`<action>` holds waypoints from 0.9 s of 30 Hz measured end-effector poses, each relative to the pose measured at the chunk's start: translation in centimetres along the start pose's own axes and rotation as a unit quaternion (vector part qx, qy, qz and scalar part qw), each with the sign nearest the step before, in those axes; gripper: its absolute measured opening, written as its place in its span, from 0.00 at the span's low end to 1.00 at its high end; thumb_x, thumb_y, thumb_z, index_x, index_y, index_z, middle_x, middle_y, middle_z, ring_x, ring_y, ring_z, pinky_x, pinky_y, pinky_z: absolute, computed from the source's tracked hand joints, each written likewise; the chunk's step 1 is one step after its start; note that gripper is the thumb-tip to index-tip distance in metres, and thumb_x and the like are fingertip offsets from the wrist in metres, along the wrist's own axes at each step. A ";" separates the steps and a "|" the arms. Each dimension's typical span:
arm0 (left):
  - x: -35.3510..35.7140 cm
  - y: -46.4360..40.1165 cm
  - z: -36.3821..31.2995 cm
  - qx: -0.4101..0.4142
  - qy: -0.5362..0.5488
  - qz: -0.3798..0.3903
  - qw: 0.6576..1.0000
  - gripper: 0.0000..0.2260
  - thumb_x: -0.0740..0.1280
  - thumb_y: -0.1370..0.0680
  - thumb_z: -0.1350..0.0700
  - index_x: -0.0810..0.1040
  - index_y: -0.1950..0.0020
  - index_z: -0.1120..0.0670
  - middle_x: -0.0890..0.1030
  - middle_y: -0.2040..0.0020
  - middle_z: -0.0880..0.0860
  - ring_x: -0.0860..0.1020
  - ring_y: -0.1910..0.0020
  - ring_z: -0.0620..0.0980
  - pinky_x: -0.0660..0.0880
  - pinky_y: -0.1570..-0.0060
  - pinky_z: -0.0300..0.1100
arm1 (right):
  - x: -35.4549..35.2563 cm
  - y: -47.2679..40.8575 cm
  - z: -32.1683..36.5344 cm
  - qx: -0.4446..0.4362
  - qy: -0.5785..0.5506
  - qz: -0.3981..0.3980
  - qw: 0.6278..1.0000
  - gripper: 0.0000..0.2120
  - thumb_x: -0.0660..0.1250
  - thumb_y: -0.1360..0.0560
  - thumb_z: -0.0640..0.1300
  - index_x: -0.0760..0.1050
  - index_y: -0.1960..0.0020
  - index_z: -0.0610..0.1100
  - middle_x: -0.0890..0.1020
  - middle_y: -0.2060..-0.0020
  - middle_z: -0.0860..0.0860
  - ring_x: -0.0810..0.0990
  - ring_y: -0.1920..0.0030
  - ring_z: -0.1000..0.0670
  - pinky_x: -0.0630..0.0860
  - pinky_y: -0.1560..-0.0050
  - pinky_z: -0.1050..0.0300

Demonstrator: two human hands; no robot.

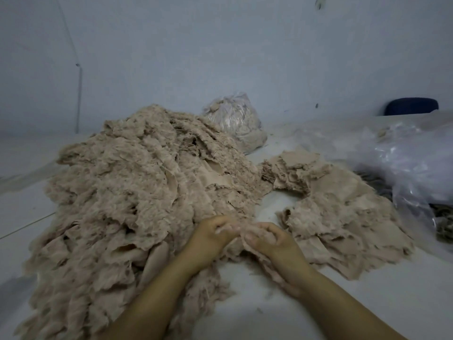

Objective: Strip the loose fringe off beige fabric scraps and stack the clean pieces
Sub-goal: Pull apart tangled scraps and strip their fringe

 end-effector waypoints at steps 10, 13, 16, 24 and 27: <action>-2.8 0.8 4.4 -0.203 0.222 -0.215 0.929 0.14 0.60 0.19 0.54 0.77 0.41 0.61 0.81 0.47 0.58 0.79 0.48 0.56 0.74 0.47 0.47 | -2.3 -0.3 0.3 -0.047 -0.003 -0.106 0.993 0.05 0.67 0.24 0.40 0.72 0.56 0.42 0.66 0.80 0.54 0.61 0.82 0.58 0.58 0.82 0.66; -2.1 0.7 3.3 -0.151 0.203 -0.104 0.962 0.08 0.64 0.22 0.51 0.79 0.55 0.54 0.83 0.61 0.50 0.79 0.65 0.43 0.74 0.66 0.36 | -2.6 0.1 0.5 -0.060 0.004 -0.136 0.989 0.05 0.68 0.24 0.43 0.73 0.55 0.42 0.68 0.78 0.52 0.62 0.81 0.58 0.60 0.80 0.66; 0.6 1.5 2.1 -0.095 0.047 0.083 0.991 0.08 0.74 0.29 0.61 0.79 0.62 0.49 0.81 0.68 0.41 0.76 0.70 0.34 0.69 0.70 0.26 | -2.7 0.2 0.5 -0.048 -0.008 -0.140 0.989 0.10 0.67 0.24 0.50 0.74 0.59 0.44 0.72 0.70 0.49 0.66 0.75 0.57 0.64 0.74 0.64; -3.5 1.2 3.9 -0.173 0.374 -0.187 0.892 0.08 0.59 0.19 0.58 0.78 0.51 0.56 0.83 0.62 0.53 0.81 0.66 0.48 0.77 0.69 0.37 | -1.6 0.8 0.9 -0.094 0.093 -0.047 0.990 0.09 0.71 0.26 0.44 0.74 0.63 0.44 0.64 0.79 0.54 0.59 0.78 0.56 0.59 0.78 0.66; -2.9 1.4 4.1 -0.203 0.413 -0.189 0.867 0.14 0.54 0.17 0.52 0.77 0.49 0.57 0.83 0.61 0.55 0.81 0.64 0.50 0.79 0.69 0.38 | 0.2 1.2 0.3 -0.062 0.096 0.083 0.990 0.09 0.73 0.32 0.48 0.77 0.64 0.45 0.66 0.79 0.53 0.59 0.78 0.56 0.58 0.78 0.67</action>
Point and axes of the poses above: each hand's wrist, its own y-axis away from the middle knuckle, its own x-axis out of the palm, z = x × y, the point moved 7 cm from there along -y, towards the middle knuckle
